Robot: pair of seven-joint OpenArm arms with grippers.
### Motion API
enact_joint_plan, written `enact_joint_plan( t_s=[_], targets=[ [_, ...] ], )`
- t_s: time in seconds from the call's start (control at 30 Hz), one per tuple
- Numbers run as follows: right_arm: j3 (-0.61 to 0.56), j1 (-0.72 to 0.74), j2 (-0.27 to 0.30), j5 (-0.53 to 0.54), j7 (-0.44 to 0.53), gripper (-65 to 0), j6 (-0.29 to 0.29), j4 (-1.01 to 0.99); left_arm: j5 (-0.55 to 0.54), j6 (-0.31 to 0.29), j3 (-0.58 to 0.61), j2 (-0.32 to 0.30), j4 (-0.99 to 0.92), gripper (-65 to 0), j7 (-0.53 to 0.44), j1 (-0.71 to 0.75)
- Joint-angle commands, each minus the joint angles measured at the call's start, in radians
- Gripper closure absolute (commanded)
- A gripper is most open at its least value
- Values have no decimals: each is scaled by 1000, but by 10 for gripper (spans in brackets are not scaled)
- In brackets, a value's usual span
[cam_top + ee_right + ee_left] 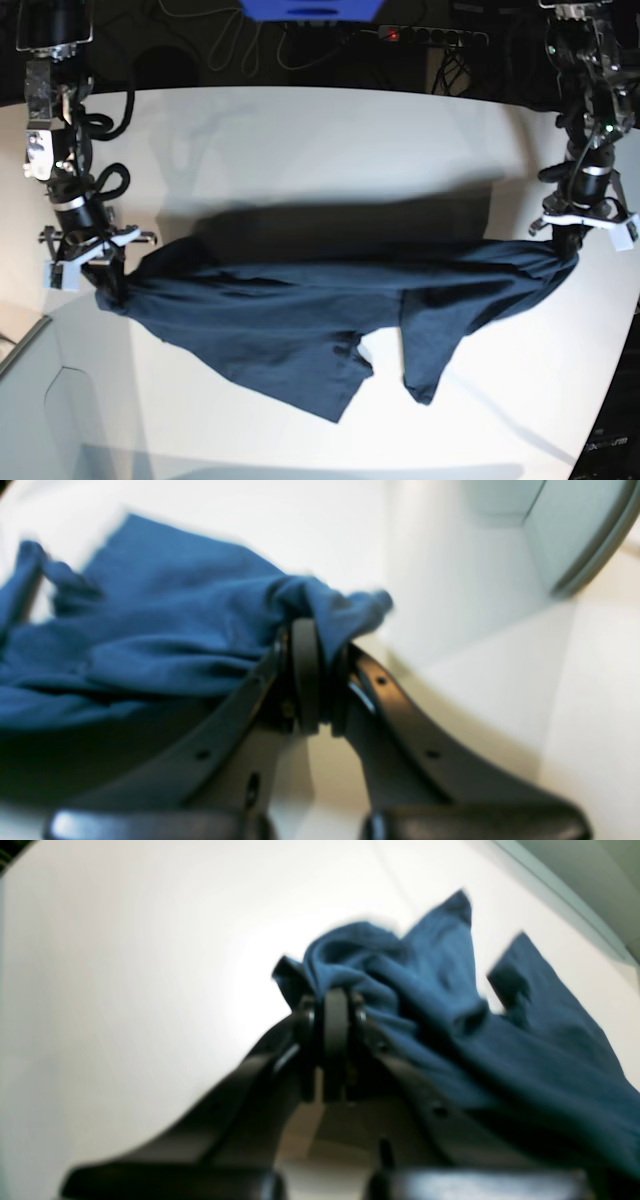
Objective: Layout the t-shirt on the table in an organized manner, then fold the t-shirt properly
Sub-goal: 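Pull the grippers apart and lay the stretched shirt on the table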
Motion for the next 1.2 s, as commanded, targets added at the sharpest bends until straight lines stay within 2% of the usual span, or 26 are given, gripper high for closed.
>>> enact_joint_plan(
  t_s=[0.0,0.13,0.23,0.43,0.57,0.63,0.83,0.9,1.03,1.1,1.17],
  targets=[
    [17,17,11,5,28,0,3,33,-1,-7,-10,-13,20,0,-23,-3],
    [30,60,17,5,26,0,3,64,1,-7,-37,-14,16,0,-23,1],
    [27,119,14,3,26,0,3,15,1,-7,-42,-14,8,0,-17,-6],
    [-27,283,2,3,26,0,3,-189,1,-8,-39,-7,-61,-1,70,-54],
    [-104,390,-1,3,31,0,3,-307,-9,-8,-37,-5,-101,-1,69,-80],
    [-131,451,-21,3,35,0,3,-376,-9,-8,-37,-5,-116,-1,72,-103],
    [-147,606,-51,3,28,-10,3,-594,-7,-8,-37,-5,-142,-1,74,-135],
    [-171,637,-54,3,28,-85,3,-663,-7,-8,-37,-5,-142,-1,74,-134],
    [-182,643,-52,3,38,-283,3,-708,-1,-8,-37,-5,-153,-1,74,-129],
    [-179,629,-51,3,38,-355,3,-668,-6,-8,-37,-5,-162,-1,74,-128],
    [-162,570,-26,5,38,-396,3,-594,-6,-8,-37,-5,-164,-1,74,-126]
  ],
)
